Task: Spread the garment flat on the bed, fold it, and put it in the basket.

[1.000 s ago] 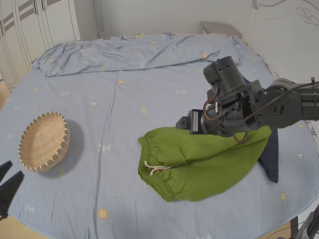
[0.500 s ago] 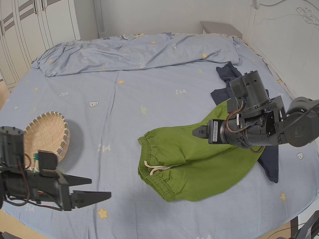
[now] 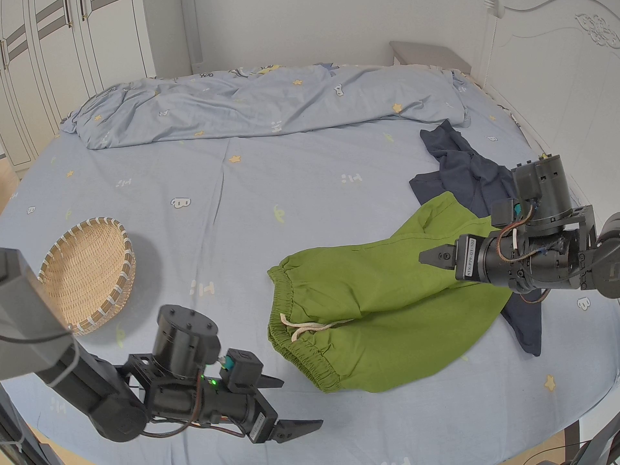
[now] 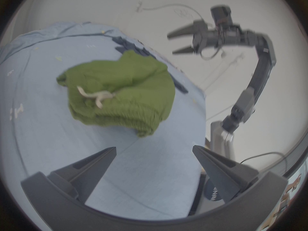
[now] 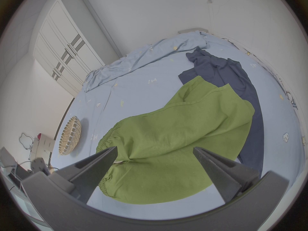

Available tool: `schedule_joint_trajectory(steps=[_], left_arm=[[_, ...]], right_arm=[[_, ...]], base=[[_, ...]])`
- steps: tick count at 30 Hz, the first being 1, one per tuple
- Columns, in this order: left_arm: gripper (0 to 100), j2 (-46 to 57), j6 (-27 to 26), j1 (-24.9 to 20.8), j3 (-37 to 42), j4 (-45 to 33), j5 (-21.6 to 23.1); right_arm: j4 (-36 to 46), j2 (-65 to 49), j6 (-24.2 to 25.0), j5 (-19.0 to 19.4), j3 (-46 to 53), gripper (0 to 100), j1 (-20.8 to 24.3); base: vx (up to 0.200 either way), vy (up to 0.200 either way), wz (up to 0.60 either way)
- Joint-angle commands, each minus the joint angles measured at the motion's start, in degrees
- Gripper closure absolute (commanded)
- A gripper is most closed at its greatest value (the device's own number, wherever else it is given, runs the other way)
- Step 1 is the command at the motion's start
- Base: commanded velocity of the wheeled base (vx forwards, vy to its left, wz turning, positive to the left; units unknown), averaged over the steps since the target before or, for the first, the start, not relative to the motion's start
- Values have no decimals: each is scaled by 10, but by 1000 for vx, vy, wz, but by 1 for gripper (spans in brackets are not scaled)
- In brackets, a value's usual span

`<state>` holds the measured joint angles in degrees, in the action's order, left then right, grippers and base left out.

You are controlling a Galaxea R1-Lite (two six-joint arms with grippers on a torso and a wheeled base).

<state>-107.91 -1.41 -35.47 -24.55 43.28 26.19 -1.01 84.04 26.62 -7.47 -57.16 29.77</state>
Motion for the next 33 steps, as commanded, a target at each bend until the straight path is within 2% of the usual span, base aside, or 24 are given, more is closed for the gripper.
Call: schedule_joint_trajectory(steps=[1,3,16,21,33], left_arm=[[0,-84,-37,-40,5,16,-59],[0,-85,-39,-43,-1,18,-76],[0,-108,-39,-51,-63,37,-81],[0,-120,-41,-64,-94,38,-124],[0,-141,-39,-60,-129,39,-123]], right_arm=[[-7,-25,0,18,18,0,-27],[-7,-25,0,18,18,0,-27],[-7,-26,1,18,20,0,-29],[-7,-26,2,18,22,0,-29],[-7,-29,1,18,30,0,-31]], base=[[0,0,0],[0,0,0],[0,0,0],[0,0,0],[0,0,0]])
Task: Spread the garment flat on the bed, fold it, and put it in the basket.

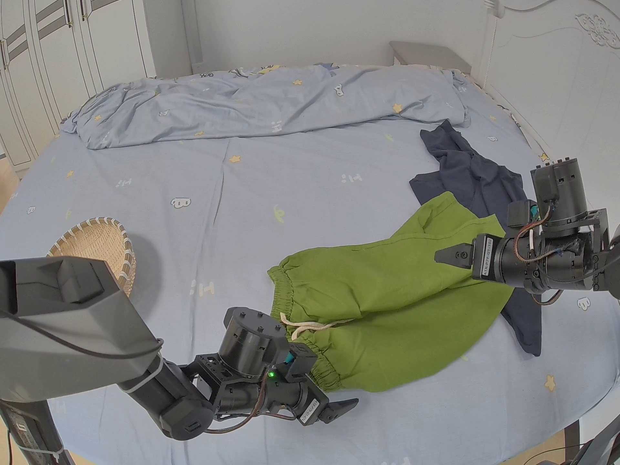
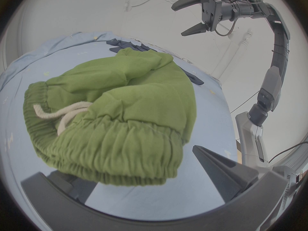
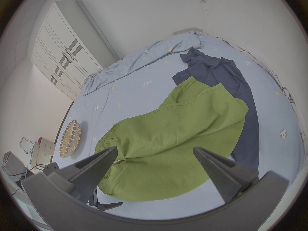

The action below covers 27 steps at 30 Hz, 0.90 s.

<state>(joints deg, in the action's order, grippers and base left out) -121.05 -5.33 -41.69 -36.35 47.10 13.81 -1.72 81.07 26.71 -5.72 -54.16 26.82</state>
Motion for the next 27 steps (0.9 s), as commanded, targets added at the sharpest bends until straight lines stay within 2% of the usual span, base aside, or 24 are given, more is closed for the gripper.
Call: schedule_joint_trajectory(steps=[1,4,9,10,22,27], left_arm=[[0,-11,1,3,-14,4,4],[0,-14,2,2,-9,18,29],[0,-16,3,2,-7,28,39],[100,-18,3,3,-7,28,40],[100,-23,6,7,4,28,43],[100,16,77,33,26,28,87]], right_arm=[[0,1,0,0,0,0,-2],[0,1,1,0,0,0,-4],[0,2,1,0,0,0,-5],[0,2,1,0,0,0,-4],[0,2,1,0,0,0,-5],[0,1,1,0,0,0,-5]], base=[[0,0,0],[0,0,0],[0,0,0],[0,0,0],[0,0,0],[0,0,0]])
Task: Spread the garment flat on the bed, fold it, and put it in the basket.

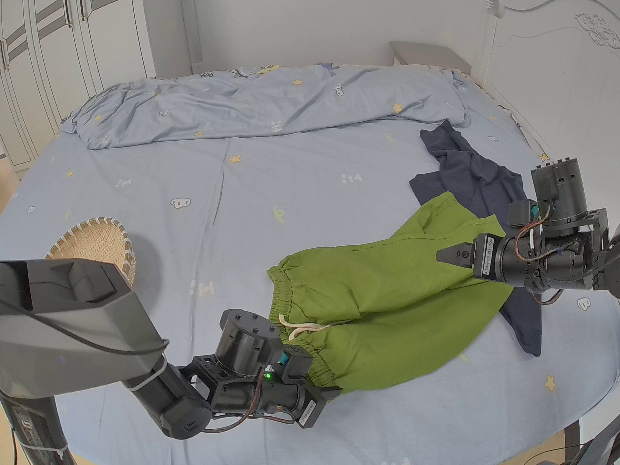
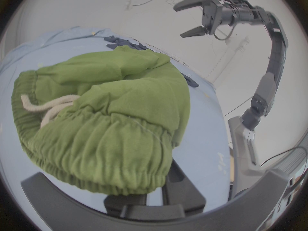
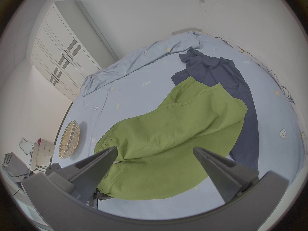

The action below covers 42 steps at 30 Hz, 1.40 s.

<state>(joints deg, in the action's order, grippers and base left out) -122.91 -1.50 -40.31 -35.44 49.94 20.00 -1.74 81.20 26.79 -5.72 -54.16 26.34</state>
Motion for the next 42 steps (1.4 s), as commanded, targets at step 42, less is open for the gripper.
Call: schedule_joint_trajectory(steps=[42], left_arm=[[100,232,119,449,227,-25,191]], right_arm=[[105,101,-317,357,129,0,-280]], base=[[0,0,0]])
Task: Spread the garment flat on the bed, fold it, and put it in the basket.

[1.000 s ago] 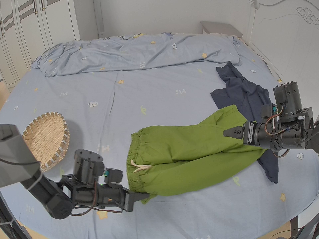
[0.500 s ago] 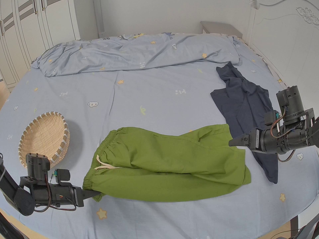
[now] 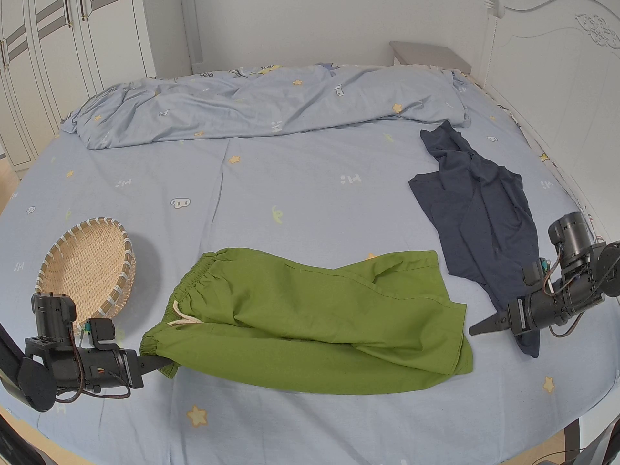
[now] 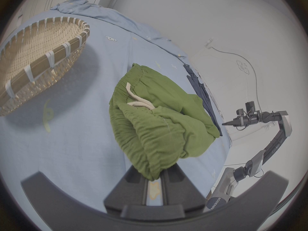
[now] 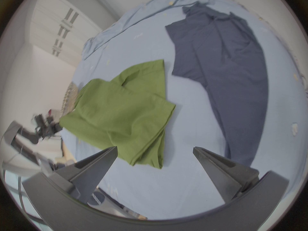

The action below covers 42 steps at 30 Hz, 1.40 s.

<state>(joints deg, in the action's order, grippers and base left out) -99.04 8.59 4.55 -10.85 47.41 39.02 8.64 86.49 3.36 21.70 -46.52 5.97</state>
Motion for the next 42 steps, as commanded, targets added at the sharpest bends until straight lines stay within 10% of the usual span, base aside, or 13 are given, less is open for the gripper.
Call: schedule_joint_trajectory(steps=[1,12,34,35,42], left_arm=[[100,-6,22,-2,-20,1,1],[100,-6,24,-10,-21,1,0],[100,-6,22,-10,-20,1,0],[100,-6,22,-10,-20,1,0],[100,-6,21,-9,-20,1,0]], right_arm=[[2,57,-92,89,53,0,-79],[-91,114,-109,157,100,0,-25],[-229,136,-91,161,144,0,-8],[-234,136,-86,164,144,100,-8],[-238,134,-81,200,144,100,-32]], base=[[0,0,0],[0,0,0],[0,0,0],[0,0,0],[0,0,0]])
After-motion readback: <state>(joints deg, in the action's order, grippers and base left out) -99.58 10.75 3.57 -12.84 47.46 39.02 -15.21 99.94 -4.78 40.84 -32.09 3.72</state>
